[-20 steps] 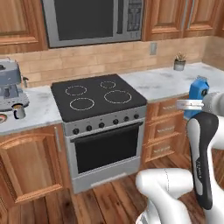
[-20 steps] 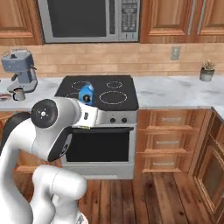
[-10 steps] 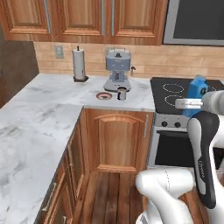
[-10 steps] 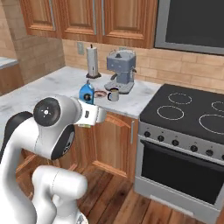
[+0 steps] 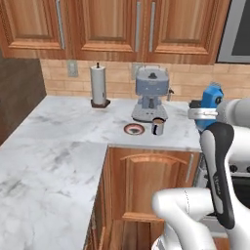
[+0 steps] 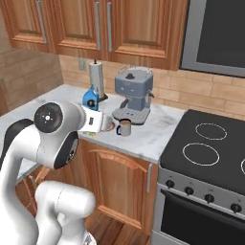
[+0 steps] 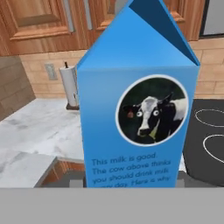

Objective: Take a sugar cube from the saucer and place it inside the coffee. Then, grab milk from the fridge and place it next to the coffee on the counter to sweeten the coffee.

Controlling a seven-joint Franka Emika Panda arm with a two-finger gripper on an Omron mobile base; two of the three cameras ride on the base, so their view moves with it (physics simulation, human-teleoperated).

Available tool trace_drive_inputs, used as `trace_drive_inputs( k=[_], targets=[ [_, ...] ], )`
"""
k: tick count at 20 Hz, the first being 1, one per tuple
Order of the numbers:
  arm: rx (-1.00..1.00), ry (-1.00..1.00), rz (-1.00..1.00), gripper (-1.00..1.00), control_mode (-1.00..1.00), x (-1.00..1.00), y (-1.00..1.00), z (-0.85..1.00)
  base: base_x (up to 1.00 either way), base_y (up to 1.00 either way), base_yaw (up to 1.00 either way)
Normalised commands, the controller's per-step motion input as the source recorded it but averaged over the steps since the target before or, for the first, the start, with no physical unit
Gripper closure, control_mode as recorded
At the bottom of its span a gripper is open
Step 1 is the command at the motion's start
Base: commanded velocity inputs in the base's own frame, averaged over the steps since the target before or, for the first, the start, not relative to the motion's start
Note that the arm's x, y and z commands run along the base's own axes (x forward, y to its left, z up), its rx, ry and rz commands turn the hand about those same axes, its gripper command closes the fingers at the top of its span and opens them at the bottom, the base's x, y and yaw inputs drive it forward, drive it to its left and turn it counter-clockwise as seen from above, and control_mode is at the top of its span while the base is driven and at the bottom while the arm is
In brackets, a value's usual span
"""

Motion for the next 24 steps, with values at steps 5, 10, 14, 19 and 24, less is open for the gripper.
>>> trace_drive_inputs(
  k=[5,10,14,19,24],
  targets=[
    [0.00,0.00,0.00,1.00,1.00,0.00,0.00,0.00,0.84,0.07,-0.05],
    [0.00,0.00,0.00,1.00,1.00,0.00,0.00,0.00,0.26,0.00,0.00],
    [0.00,0.00,0.00,1.00,1.00,0.00,0.00,0.00,0.05,0.00,0.00],
    [0.00,0.00,0.00,1.00,1.00,0.00,0.00,0.00,0.31,0.17,-0.06],
    [0.00,0.00,0.00,1.00,1.00,0.00,0.00,0.00,0.31,0.53,-0.22]
  ],
)
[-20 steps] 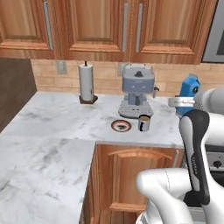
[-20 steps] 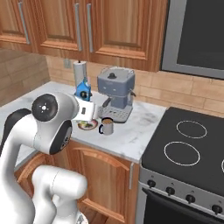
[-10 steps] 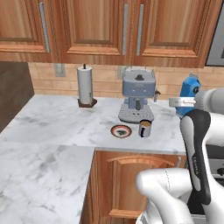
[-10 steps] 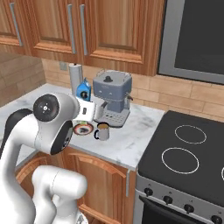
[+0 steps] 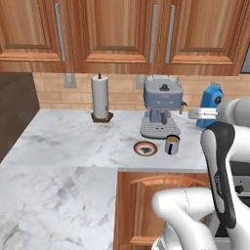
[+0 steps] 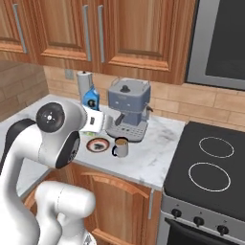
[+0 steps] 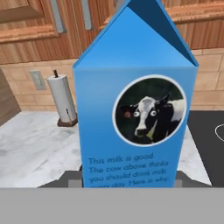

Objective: Take a sugar cube from the saucer and place it inside the coffee. Then, grab milk from the fridge and place it next to the coffee on the counter to sweeten the coffee.

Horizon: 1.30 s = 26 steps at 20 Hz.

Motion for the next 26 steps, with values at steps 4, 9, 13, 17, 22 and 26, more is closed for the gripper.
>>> trace_drive_inputs(
  k=[4,9,13,17,22,26],
  targets=[
    [0.00,0.00,0.00,1.00,1.00,0.00,0.00,0.00,0.16,0.28,-0.16],
    [0.00,0.00,0.00,1.00,-1.00,0.00,-0.05,0.00,0.00,0.00,0.00],
    [0.10,0.02,0.09,1.00,-1.00,0.00,-0.56,0.00,0.00,0.00,0.00],
    [0.17,0.09,0.16,1.00,-1.00,0.00,-0.78,0.00,0.00,0.00,0.00],
    [0.17,0.16,0.25,1.00,-1.00,0.01,-0.83,-0.07,0.00,0.00,0.00],
    [0.07,0.17,0.31,1.00,-1.00,0.01,-0.37,-0.33,0.00,0.00,0.00]
  ],
)
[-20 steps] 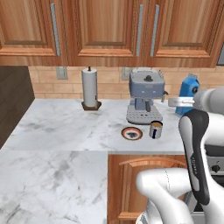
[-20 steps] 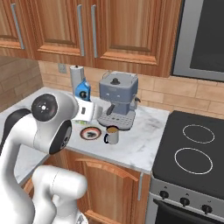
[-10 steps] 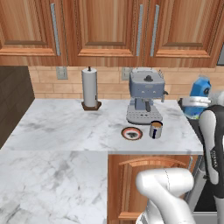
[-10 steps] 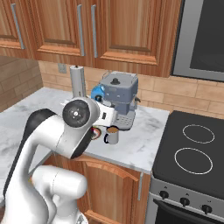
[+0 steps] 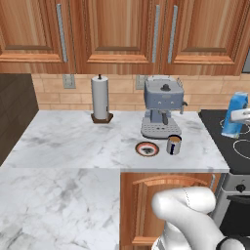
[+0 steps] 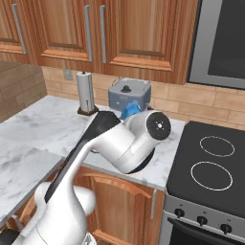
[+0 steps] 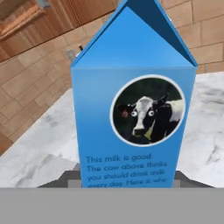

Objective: Take a sugar cube from the saucer and place it inside the coffee. Then, grab milk from the fridge and place it next to the coffee on the counter to sweeten the coffee.

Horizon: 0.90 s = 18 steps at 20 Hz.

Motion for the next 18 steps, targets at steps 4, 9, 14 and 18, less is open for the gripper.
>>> trace_drive_inputs(
  k=[4,9,14,18],
  targets=[
    [0.00,0.05,0.25,1.00,-1.00,0.09,-0.05,-0.45,0.00,0.00,0.00],
    [0.00,0.00,0.15,1.00,-1.00,0.19,0.00,-0.62,0.00,0.00,0.00],
    [0.00,-0.01,0.11,1.00,-1.00,0.34,0.00,-0.64,0.00,0.00,0.00],
    [0.00,-0.04,0.10,1.00,-1.00,0.43,0.00,-0.50,0.00,0.00,0.00]
  ],
)
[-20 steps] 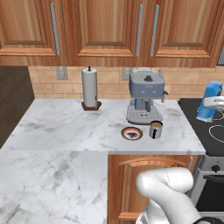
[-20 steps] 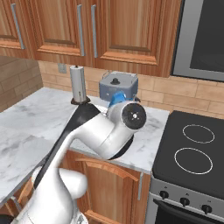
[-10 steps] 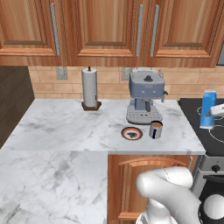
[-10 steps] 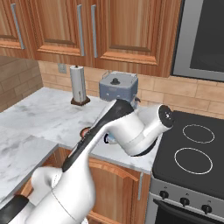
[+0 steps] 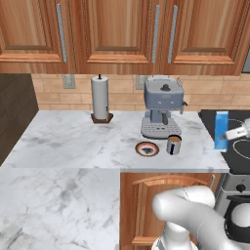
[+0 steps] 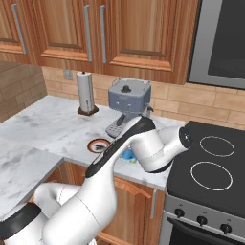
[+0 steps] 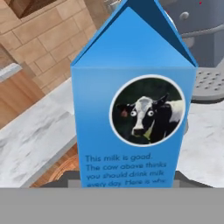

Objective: Take a sugar cube from the saucer and place it inside the coffee. Then, grab milk from the fridge and place it next to the coffee on the counter to sweeten the coffee.

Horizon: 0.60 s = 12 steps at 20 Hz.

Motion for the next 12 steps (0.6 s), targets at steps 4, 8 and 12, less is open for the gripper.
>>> trace_drive_inputs(
  k=[4,8,12],
  targets=[
    [0.00,-0.07,0.09,1.00,-1.00,0.48,0.00,-0.33,0.00,0.00,0.00],
    [0.00,-0.08,0.11,1.00,-1.00,0.38,0.00,-0.38,0.00,0.00,0.00],
    [0.00,-0.14,0.08,1.00,-1.00,0.36,0.00,-0.43,0.00,0.00,0.00]
  ],
)
